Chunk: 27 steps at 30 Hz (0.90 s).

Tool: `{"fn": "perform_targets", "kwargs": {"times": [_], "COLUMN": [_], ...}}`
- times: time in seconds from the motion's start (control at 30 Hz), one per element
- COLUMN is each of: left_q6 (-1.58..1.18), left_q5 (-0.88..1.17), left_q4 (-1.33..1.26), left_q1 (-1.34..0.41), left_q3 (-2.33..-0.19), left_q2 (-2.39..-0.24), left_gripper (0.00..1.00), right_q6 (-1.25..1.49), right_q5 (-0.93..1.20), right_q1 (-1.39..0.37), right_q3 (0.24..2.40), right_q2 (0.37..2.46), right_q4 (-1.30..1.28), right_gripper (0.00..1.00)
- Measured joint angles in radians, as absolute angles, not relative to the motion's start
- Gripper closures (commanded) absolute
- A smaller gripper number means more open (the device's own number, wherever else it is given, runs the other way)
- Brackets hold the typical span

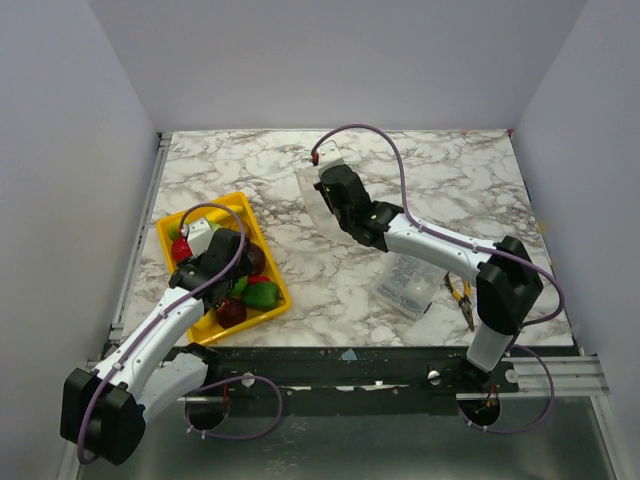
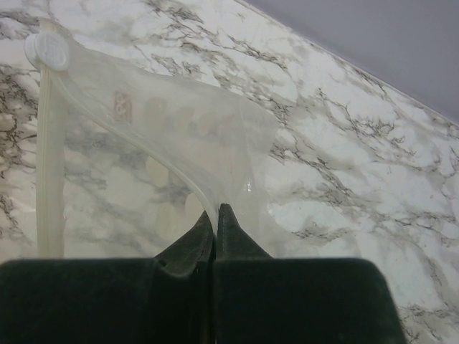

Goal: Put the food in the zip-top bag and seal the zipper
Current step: Pick up the fake fruit from the bin.

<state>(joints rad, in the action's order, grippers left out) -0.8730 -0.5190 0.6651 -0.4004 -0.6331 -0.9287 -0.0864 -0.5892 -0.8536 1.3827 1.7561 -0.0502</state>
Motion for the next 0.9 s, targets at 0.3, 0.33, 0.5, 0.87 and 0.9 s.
{"fn": "perform_targets", "kwargs": {"times": [0.3, 0.33, 0.5, 0.87, 0.9], "left_q6": [-0.889, -0.892, -0.886, -0.718, -0.709], "left_q5": [-0.514, -0.514, -0.513, -0.180, -0.105], "left_q4": [0.628, 0.628, 0.633, 0.485, 0.420], "left_q1": [-0.400, -0.400, -0.400, -0.400, -0.400], "left_q3": [-0.603, -0.602, -0.602, -0.693, -0.681], "left_q2": [-0.931, -0.930, -0.904, -0.631, -0.601], "left_gripper": [0.38, 0.45, 0.64, 0.83, 0.87], "right_q6": [-0.086, -0.086, -0.086, -0.077, -0.075], "right_q5": [-0.570, -0.569, -0.568, -0.567, -0.566], "right_q1": [-0.854, -0.854, -0.854, -0.854, -0.854], "right_q3": [1.393, 1.396, 1.404, 1.406, 1.406], "right_q2": [1.774, 1.776, 1.782, 1.782, 1.782], "right_q4": [-0.066, -0.070, -0.081, -0.094, -0.095], "right_gripper": [0.99, 0.99, 0.99, 0.99, 0.99]}}
